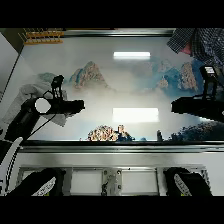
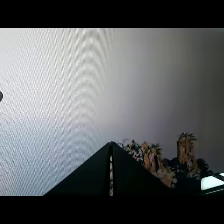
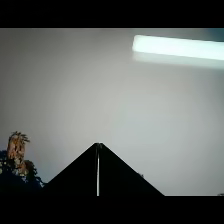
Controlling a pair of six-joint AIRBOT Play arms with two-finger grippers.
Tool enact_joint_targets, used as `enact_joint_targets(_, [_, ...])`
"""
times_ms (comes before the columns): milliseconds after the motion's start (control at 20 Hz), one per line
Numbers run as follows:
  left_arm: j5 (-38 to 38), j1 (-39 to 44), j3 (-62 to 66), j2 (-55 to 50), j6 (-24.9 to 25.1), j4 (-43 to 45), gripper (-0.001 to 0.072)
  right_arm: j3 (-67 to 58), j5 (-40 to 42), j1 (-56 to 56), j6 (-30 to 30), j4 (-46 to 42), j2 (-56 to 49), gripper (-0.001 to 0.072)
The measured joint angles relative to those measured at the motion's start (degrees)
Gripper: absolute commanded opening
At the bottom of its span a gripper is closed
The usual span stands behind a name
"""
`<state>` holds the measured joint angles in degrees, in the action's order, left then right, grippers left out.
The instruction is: Fold the clothes and pants, and hang the long-sleeved shirts on hangers.
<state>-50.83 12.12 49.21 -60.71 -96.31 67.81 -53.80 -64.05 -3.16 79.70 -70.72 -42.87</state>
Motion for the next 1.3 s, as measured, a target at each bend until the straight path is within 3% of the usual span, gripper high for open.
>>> enact_joint_targets(900, [1.55,-0.68,0.00,0.00,0.90,0.42,0.0009,0.00,0.00,0.00,0.00,-0.02,0.00,0.0015])
enact_joint_targets(950, [2.16,-1.46,0.00,0.00,1.81,0.87,0.0223,0.00,0.00,0.00,0.00,0.00,0.00,0.0016])
enact_joint_targets(1000, [2.86,-2.47,0.00,0.00,2.89,1.03,0.0633,0.00,0.00,0.00,-0.02,0.00,0.00,0.0015])
enact_joint_targets(1050, [3.56,-3.87,0.00,0.00,3.96,1.20,0.0720,0.00,0.00,0.00,-0.02,0.00,0.00,0.0015])
enact_joint_targets(1300, [5.49,-14.38,2.89,-4.48,6.12,1.66,0.0720,0.00,0.00,0.00,-0.02,-0.02,0.00,0.0016])
